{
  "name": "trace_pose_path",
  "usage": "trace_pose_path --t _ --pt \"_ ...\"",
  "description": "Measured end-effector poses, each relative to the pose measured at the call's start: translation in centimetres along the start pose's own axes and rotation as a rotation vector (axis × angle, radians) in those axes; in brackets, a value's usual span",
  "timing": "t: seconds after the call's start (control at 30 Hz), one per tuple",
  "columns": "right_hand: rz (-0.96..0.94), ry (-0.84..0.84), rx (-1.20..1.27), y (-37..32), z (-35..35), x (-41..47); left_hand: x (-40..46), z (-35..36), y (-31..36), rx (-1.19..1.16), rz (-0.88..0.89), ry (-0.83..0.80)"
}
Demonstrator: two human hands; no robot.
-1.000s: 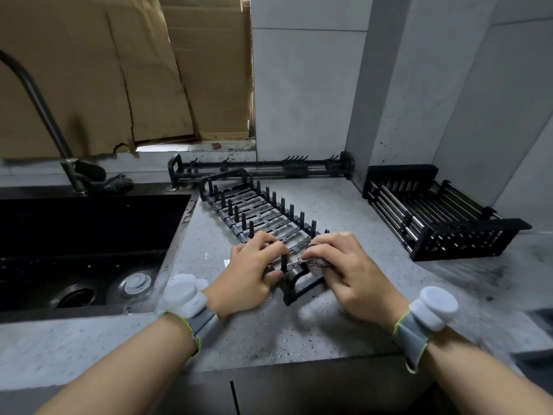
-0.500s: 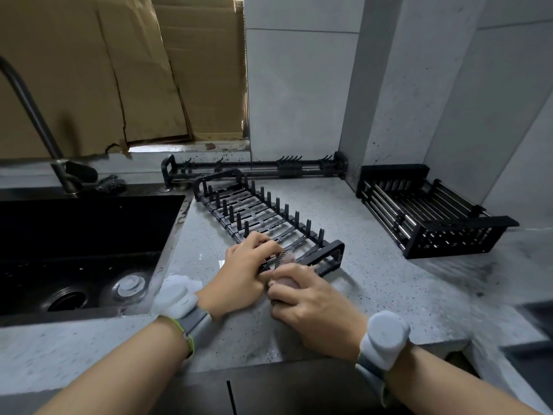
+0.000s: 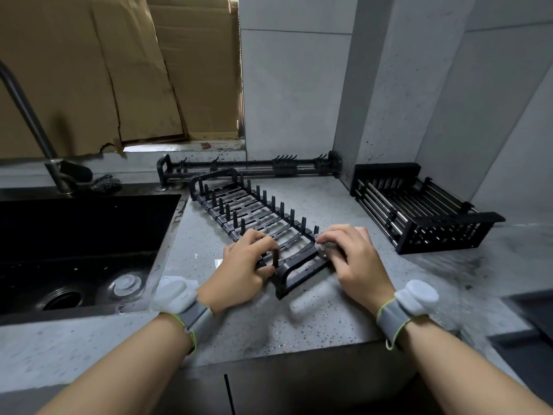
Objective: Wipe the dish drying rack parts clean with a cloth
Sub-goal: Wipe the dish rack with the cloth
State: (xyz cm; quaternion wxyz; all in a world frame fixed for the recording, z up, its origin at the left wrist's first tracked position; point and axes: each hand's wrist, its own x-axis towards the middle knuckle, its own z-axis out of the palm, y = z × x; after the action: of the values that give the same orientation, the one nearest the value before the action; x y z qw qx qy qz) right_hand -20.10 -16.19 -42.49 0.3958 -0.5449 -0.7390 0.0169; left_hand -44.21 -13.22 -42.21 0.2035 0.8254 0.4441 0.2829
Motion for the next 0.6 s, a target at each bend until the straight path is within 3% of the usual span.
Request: trace_pose_path --t 0.1,0.23,0.47,0.6 --pt "0.24 -0.043 0.051 0.9 -1.2 0.5 0.0 -0.1 0.2 0.0 -0.01 -0.002" --pt "0.375 0.101 0.149 0.1 -2.3 -0.6 0.0 0.0 0.4 0.013 -0.024 0.001" --pt "0.33 0.065 0.049 -0.9 -1.4 -2.9 0.1 1.1 0.4 0.036 0.003 0.15" --pt "0.133 -0.073 -0.089 -0.9 -0.1 -4.0 -0.1 1.5 0.3 0.089 0.033 0.212"
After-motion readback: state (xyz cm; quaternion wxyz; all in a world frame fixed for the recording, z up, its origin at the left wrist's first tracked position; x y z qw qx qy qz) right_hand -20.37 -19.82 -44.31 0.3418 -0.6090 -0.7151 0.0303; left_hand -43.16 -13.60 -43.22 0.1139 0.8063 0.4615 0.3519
